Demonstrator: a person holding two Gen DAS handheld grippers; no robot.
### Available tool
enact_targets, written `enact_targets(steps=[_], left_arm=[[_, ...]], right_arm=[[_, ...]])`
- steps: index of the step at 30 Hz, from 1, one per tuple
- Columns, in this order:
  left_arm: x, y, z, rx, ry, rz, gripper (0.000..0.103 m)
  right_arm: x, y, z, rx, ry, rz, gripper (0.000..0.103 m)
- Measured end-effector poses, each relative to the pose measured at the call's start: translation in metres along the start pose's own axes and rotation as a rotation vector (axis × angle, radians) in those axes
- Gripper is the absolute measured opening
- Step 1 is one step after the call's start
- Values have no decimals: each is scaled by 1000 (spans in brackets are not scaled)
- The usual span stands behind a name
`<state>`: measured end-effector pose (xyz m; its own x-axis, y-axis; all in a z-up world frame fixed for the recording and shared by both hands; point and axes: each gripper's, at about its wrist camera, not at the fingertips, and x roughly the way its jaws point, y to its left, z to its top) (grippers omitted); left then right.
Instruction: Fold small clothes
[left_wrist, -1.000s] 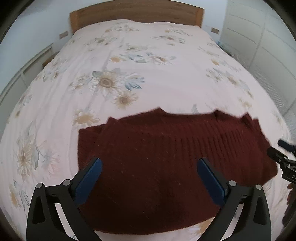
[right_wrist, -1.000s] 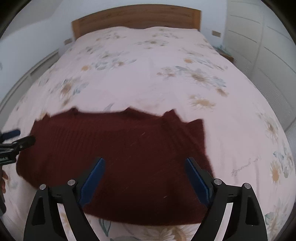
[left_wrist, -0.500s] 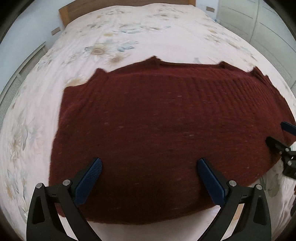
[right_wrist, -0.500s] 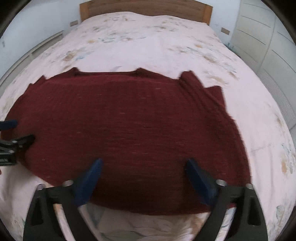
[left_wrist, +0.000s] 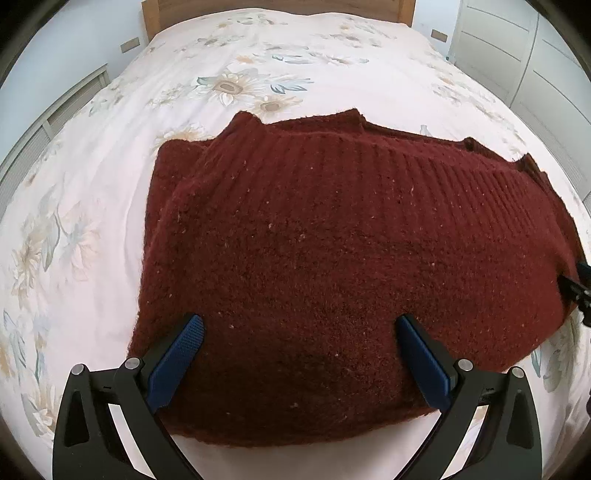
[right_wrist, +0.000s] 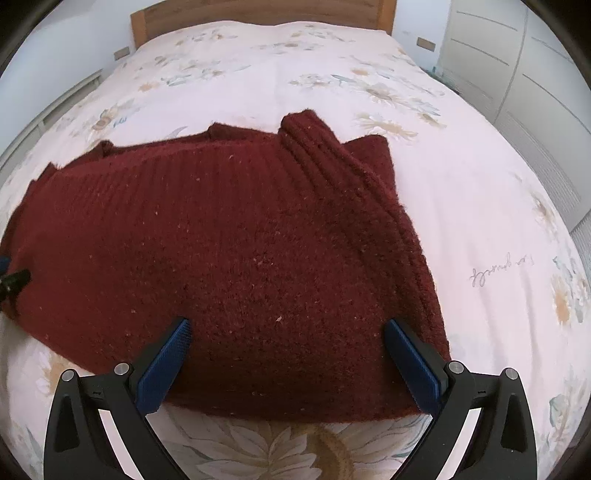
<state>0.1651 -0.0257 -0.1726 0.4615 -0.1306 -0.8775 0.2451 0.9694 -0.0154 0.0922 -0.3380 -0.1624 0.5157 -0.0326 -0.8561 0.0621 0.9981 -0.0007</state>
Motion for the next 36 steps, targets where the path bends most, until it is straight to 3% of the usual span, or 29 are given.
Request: enact_targets(steps=[6, 13, 22, 28, 36], left_arm=[[0, 0, -1, -13, -5, -5, 102], [-19, 5, 10, -24, 86, -39, 102], [-59, 58, 37, -148, 36, -47, 102], [-42, 102, 22, -216, 113, -28, 102], [-7, 112, 10, -267, 200, -150, 102]], right_arm=[[1, 4, 1, -10, 10, -10, 103], [-30, 9, 2, -47, -7, -20, 103], [-69, -4, -17, -29, -24, -9, 103], [-88, -21, -27, 11, -34, -38, 103], [-86, -39, -47, 57, 8, -71, 103]])
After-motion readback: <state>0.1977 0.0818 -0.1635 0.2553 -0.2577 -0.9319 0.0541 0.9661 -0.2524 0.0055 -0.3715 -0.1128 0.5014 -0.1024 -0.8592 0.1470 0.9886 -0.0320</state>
